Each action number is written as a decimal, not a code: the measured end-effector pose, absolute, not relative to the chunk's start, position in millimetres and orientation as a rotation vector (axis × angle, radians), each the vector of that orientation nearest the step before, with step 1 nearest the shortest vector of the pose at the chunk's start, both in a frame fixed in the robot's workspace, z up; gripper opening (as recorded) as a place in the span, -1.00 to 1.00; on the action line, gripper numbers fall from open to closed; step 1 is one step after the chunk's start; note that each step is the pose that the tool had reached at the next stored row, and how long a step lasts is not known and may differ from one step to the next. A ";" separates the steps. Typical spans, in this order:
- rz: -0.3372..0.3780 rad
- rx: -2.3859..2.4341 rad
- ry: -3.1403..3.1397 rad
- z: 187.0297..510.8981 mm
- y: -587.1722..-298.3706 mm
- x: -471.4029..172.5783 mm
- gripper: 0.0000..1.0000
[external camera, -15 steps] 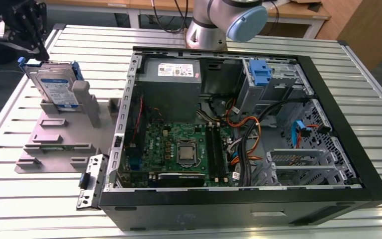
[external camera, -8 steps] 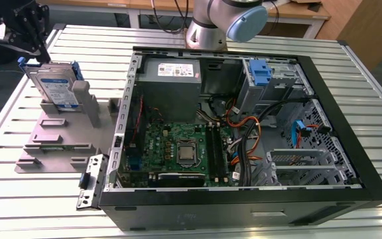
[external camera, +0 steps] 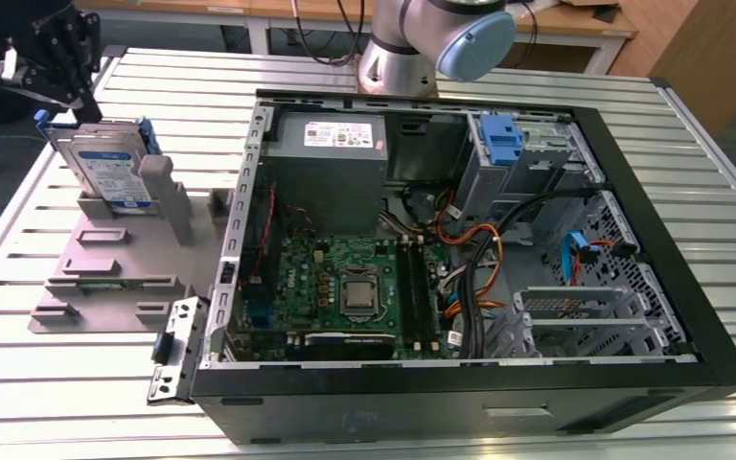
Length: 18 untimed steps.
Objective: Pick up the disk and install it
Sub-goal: 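Pick up the disk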
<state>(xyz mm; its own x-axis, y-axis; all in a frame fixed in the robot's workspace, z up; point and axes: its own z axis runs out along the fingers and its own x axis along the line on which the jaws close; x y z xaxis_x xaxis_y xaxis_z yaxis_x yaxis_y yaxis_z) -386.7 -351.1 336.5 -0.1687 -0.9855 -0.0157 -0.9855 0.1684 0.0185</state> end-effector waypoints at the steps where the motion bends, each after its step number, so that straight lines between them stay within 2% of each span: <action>1: 0.038 -2.025 2.401 336.5 -351.1 -386.7 -0.79; 18: 0.038 -2.025 2.401 333.9 -349.0 -386.6 -0.79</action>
